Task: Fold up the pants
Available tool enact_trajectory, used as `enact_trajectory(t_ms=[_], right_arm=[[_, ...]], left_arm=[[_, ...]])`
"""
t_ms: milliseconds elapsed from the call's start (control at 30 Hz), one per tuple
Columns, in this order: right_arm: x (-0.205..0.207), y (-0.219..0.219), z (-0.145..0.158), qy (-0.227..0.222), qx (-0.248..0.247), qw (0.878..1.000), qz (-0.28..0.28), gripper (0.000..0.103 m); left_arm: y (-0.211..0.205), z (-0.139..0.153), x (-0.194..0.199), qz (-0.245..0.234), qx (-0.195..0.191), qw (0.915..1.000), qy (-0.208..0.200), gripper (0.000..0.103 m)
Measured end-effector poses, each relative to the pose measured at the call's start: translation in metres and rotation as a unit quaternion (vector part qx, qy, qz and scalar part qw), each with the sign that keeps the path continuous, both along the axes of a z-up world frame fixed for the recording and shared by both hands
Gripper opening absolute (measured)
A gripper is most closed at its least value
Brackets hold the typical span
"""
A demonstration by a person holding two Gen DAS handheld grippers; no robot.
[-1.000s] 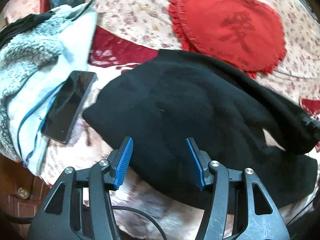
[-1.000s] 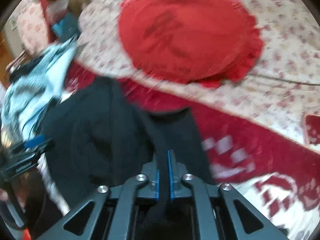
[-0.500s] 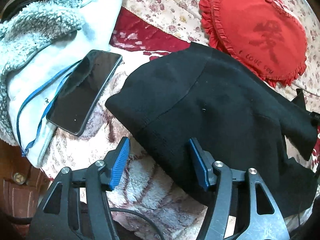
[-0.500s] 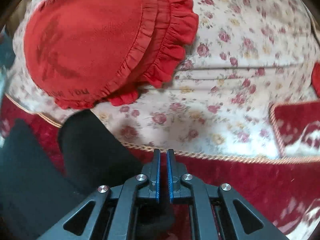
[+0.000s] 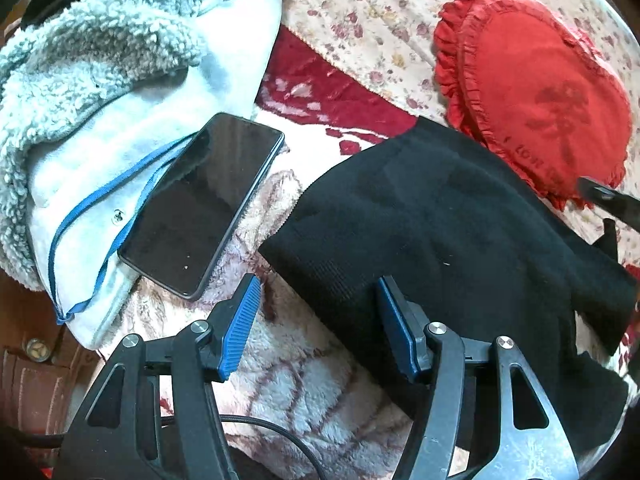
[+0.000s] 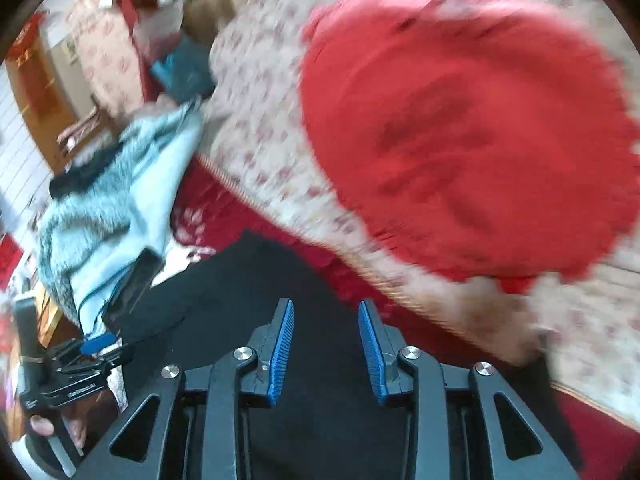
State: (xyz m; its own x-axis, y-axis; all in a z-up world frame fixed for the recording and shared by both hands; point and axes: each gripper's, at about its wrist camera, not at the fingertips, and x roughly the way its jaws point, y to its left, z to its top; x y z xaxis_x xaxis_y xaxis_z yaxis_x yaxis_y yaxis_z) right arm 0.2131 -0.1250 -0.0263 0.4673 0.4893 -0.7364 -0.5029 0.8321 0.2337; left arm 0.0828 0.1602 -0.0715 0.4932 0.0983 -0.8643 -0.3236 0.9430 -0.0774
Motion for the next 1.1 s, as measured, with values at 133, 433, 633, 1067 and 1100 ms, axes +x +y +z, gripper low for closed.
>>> enact_trajectory(t_ms=[133, 433, 633, 1067, 1100], right_arm=[[0.030, 0.044, -0.032, 0.033, -0.031, 0.999, 0.029, 0.033], [0.067, 0.055, -0.065, 0.064, -0.048, 0.994, 0.069, 0.036], [0.037, 0.059, -0.050, 0.026, -0.032, 0.994, 0.099, 0.006], [-0.107, 0.083, 0.046, -0.062, 0.053, 0.988, 0.131, 0.005], [-0.117, 0.088, 0.043, -0.058, 0.056, 0.987, 0.137, 0.005]], left_arm=[[0.002, -0.006, 0.005, -0.001, -0.003, 1.0000, 0.008, 0.061], [0.009, -0.013, 0.002, 0.008, -0.010, 0.9999, 0.006, 0.077], [0.004, -0.010, 0.003, 0.003, 0.010, 0.9999, 0.004, 0.077], [0.037, 0.029, -0.038, 0.042, 0.004, 0.9981, -0.045, 0.077], [0.046, 0.034, -0.046, 0.053, 0.005, 0.9973, -0.050, 0.077]])
